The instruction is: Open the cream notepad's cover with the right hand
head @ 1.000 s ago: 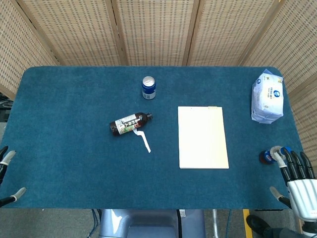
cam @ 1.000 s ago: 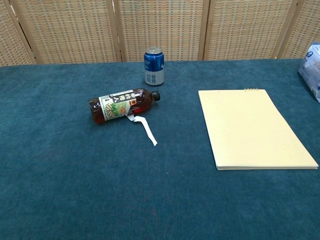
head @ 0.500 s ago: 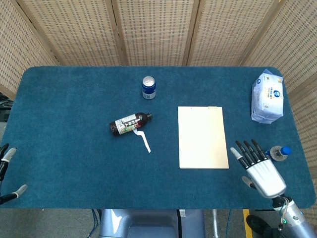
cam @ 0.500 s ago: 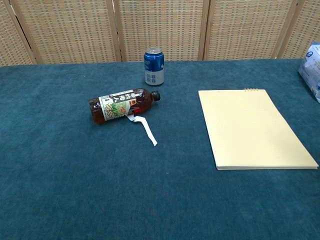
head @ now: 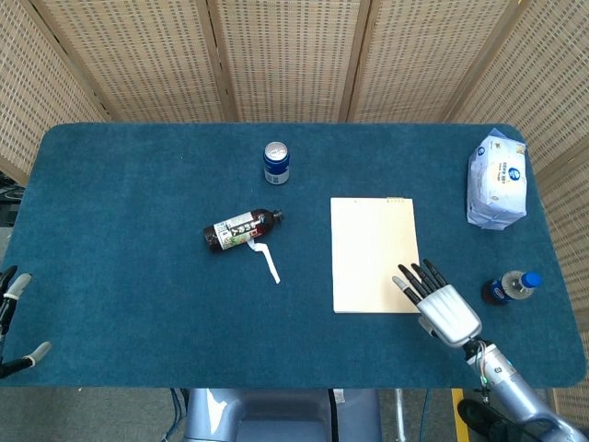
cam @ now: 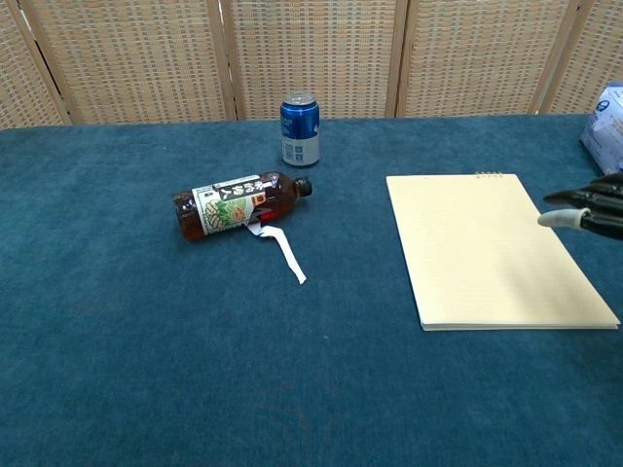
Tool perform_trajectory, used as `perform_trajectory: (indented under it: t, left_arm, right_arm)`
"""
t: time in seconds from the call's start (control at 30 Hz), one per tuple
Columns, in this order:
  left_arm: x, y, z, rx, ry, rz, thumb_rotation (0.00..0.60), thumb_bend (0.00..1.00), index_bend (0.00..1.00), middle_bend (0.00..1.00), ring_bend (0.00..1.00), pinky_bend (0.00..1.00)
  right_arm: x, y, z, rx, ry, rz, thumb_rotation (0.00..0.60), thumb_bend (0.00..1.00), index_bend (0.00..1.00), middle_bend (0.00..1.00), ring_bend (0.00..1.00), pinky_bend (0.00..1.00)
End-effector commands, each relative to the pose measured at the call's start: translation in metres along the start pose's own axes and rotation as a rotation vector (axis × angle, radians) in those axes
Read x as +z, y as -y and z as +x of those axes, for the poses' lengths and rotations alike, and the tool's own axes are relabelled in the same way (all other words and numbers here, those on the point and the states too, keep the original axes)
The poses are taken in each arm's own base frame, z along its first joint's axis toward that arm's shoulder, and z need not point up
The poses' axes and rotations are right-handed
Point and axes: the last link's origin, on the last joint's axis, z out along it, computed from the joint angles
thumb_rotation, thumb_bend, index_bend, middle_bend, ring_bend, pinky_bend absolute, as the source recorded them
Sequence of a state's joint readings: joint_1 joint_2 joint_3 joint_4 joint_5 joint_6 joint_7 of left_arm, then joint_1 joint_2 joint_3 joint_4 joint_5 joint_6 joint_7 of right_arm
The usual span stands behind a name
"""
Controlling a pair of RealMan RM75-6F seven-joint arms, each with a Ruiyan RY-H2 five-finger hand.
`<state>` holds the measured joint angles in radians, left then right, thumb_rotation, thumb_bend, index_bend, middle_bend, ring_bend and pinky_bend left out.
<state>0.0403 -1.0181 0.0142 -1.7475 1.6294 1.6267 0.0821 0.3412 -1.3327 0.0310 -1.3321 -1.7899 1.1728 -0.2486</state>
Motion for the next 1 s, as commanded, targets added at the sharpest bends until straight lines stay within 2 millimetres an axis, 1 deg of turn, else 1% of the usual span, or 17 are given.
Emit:
perform_trajectory:
  t: [0.03, 0.17, 0.37, 0.7, 1.0]
  left_arm:
    - [0.0, 0.0, 0.0, 0.0, 0.002, 0.001, 0.6, 0.0, 0.0, 0.0, 0.0, 0.0]
    - [0.001, 0.001, 0.0, -0.005, 0.001, 0.009, 0.6, 0.0, 0.0, 0.0, 0.0, 0.0]
    - [0.001, 0.001, 0.001, -0.006, 0.006, 0.01, 0.6, 0.0, 0.0, 0.0, 0.0, 0.0]
    - [0.0, 0.002, 0.002, -0.012, 0.008, 0.005, 0.6, 0.0, 0.0, 0.0, 0.0, 0.0]
    - [-0.001, 0.004, 0.002, -0.012, 0.011, 0.014, 0.6, 0.0, 0.0, 0.0, 0.0, 0.0]
  right_arm:
    - [0.008, 0.006, -0.011, -0.011, 0.03, 0.003, 0.6, 0.37, 0.04, 0.0, 0.0, 0.0]
    - [0.013, 0.009, -0.023, -0.011, 0.056, -0.006, 0.6, 0.39, 0.04, 0.0, 0.0, 0.0]
    - [0.018, 0.015, -0.033, 0.002, 0.072, -0.016, 0.6, 0.39, 0.04, 0.0, 0.0, 0.0]
    - [0.026, 0.018, -0.041, -0.046, 0.069, -0.023, 0.6, 0.39, 0.04, 0.01, 0.0, 0.0]
    - [0.03, 0.021, -0.046, -0.039, 0.072, -0.027, 0.6, 0.39, 0.05, 0.03, 0.0, 0.0]
